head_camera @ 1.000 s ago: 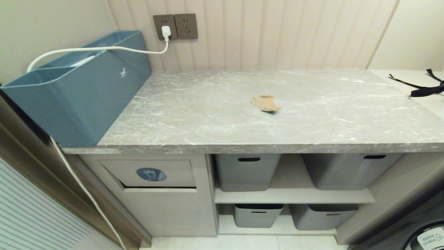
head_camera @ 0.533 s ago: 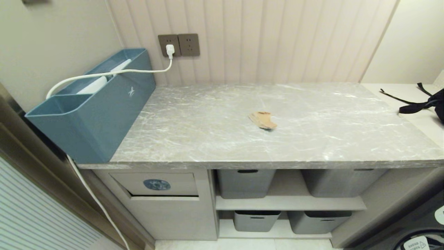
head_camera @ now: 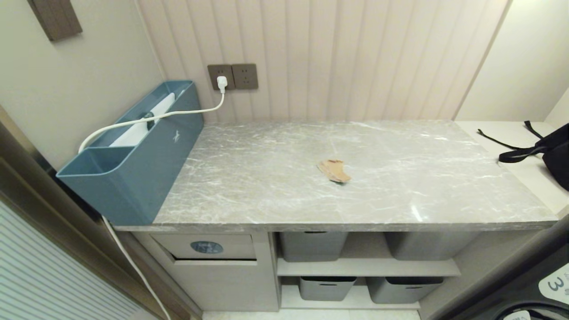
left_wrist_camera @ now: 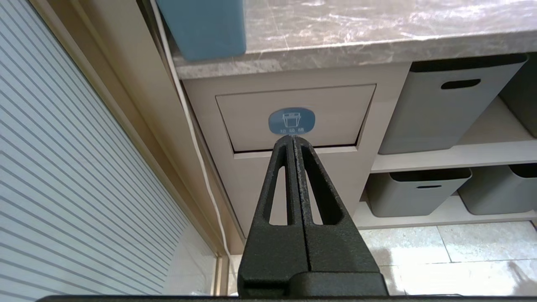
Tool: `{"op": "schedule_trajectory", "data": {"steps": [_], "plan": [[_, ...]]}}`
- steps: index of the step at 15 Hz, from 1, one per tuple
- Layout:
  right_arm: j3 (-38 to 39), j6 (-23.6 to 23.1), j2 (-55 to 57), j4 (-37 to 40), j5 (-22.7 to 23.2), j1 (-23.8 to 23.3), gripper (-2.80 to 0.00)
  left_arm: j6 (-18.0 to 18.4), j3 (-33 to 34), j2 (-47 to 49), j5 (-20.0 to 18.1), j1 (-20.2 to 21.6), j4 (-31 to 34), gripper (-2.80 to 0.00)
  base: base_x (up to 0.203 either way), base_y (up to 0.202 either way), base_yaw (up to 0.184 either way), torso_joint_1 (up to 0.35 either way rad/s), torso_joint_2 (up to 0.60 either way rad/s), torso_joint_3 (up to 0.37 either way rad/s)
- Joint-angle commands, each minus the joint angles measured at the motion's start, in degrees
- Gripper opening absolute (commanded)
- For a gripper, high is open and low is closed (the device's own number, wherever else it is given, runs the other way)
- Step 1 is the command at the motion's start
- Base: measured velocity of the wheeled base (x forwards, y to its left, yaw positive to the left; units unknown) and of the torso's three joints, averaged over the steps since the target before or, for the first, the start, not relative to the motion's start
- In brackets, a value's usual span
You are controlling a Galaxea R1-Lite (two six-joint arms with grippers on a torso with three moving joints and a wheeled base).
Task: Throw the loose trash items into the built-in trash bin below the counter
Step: Pick up the garbage
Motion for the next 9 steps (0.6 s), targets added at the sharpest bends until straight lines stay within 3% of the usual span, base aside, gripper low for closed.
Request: {"op": "schedule_trajectory", "data": {"steps": [1, 3, 9], "plan": [[-0.1, 0.0, -0.1, 0.0, 0.1, 0.0, -2.80, 0.0, 0.0, 0.0, 0.0, 0.0, 0.0, -2.80, 0.000, 0.000, 0.000, 0.183, -0.36, -0.183], [0.0, -0.5, -0.1, 0.0, 0.4, 0.0, -2.80, 0.0, 0.0, 0.0, 0.0, 0.0, 0.0, -2.80, 0.000, 0.000, 0.000, 0.109, -0.23, -0.117], [-0.2, -1.3, 0.3, 0.3, 0.9, 0.0, -2.80, 0.0, 0.0, 0.0, 0.0, 0.0, 0.0, -2.80, 0.000, 0.000, 0.000, 0.004, -0.01, -0.004]]}}
